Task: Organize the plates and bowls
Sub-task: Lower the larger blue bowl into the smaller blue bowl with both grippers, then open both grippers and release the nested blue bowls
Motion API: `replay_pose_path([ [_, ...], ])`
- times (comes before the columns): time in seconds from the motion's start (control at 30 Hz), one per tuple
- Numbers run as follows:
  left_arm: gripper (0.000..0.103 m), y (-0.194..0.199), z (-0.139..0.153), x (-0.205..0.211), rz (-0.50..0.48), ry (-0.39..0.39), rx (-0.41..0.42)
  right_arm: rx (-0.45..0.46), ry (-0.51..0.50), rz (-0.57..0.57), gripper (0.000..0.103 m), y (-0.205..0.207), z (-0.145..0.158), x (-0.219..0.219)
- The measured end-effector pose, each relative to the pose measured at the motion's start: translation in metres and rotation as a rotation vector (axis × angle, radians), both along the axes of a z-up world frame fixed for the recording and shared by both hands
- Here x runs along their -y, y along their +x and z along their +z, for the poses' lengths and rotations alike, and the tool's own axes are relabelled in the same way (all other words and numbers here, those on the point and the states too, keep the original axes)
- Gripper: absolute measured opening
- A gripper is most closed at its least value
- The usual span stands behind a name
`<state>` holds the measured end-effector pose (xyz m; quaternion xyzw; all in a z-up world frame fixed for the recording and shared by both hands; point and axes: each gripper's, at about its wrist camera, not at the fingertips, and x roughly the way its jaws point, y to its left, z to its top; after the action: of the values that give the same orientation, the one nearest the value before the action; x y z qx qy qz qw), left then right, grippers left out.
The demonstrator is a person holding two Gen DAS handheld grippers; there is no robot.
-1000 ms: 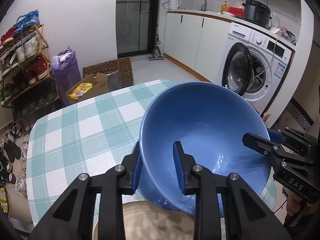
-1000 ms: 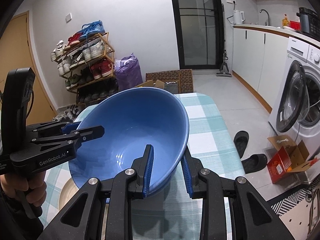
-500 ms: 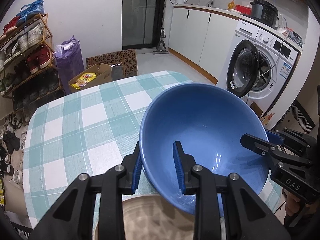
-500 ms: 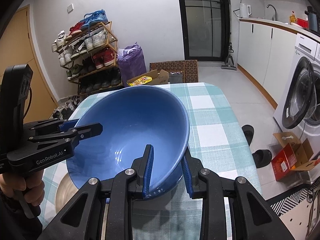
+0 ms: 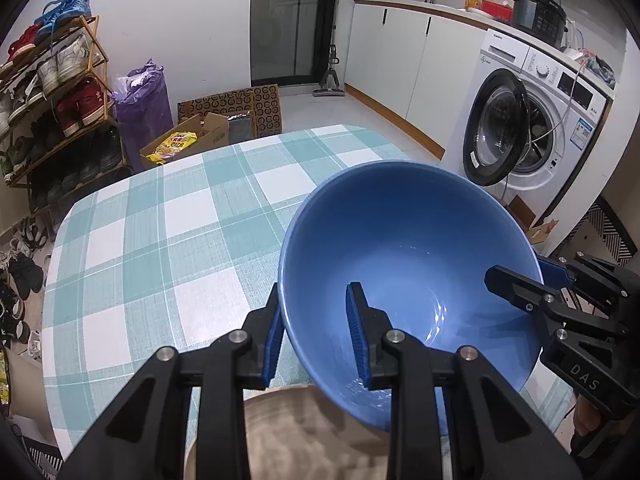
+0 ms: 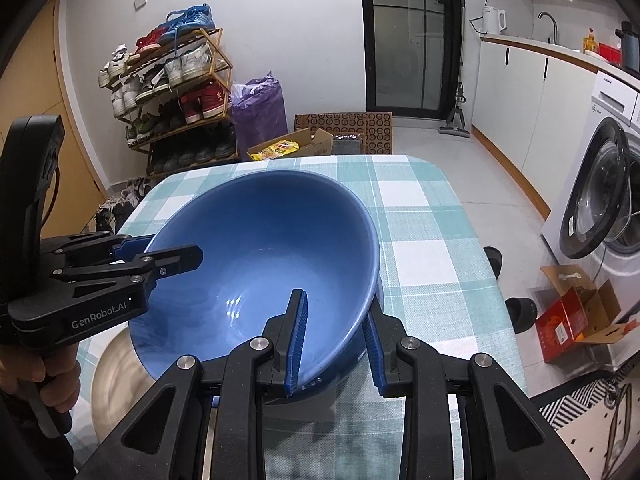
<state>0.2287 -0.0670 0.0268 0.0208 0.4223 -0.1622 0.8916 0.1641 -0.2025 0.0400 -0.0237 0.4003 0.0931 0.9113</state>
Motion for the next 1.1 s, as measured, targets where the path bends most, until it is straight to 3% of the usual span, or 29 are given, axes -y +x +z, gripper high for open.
replay_pose_path([
  [0.57, 0.028, 0.001, -0.013, 0.010, 0.008, 0.073, 0.001, -0.010, -0.084, -0.005, 0.029, 0.006, -0.023, -0.006],
  [0.93, 0.032, 0.001, -0.023, 0.010, 0.010, 0.077, -0.025, 0.008, -0.066, 0.009, 0.031, 0.004, -0.024, -0.002],
  [1.1, 0.048, -0.002, -0.021, 0.009, 0.006, 0.059, -0.023, 0.013, -0.031, 0.015, 0.036, 0.003, -0.025, 0.004],
])
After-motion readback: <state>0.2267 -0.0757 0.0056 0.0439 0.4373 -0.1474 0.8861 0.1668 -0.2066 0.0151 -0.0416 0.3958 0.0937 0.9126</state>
